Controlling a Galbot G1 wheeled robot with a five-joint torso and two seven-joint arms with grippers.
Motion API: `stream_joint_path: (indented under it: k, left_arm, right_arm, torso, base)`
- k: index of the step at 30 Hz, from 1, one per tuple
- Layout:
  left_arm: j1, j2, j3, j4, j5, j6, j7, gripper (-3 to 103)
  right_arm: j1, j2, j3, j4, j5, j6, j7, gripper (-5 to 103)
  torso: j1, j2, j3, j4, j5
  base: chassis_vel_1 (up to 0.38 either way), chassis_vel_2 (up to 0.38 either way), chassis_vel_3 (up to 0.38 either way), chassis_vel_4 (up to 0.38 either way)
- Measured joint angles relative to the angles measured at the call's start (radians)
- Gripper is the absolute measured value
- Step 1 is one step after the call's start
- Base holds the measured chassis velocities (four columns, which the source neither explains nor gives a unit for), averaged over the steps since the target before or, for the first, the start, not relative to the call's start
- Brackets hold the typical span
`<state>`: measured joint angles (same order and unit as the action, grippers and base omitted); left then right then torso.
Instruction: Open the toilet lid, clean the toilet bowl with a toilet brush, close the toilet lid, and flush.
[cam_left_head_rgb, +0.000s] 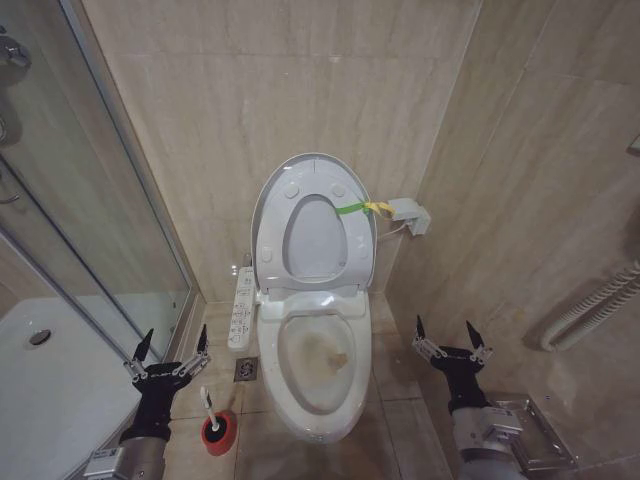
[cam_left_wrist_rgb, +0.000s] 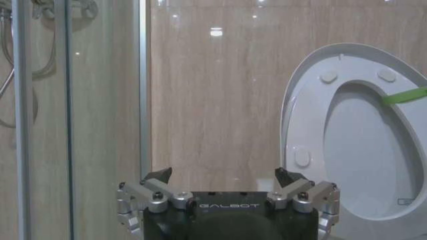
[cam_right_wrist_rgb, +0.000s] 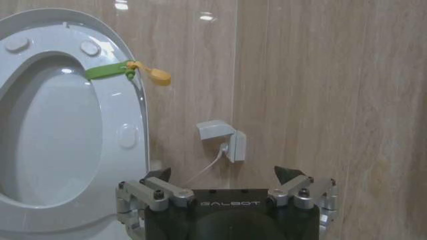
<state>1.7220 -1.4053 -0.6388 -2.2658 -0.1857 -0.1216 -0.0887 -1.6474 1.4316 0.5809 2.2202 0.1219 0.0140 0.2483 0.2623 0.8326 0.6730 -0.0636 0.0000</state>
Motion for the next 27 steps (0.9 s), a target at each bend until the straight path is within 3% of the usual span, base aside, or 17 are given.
stream_joint_path:
  k: [27]
  left_arm:
    - [0.000,0.000,0.000,0.000,0.000,0.000,0.000,100]
  right_arm:
    - [0.000,0.000,0.000,0.000,0.001,0.000,0.001,100]
  torso:
    - [0.000,0.000,0.000,0.0000,0.0000]
  base:
    - [0.000,0.000,0.000,0.000]
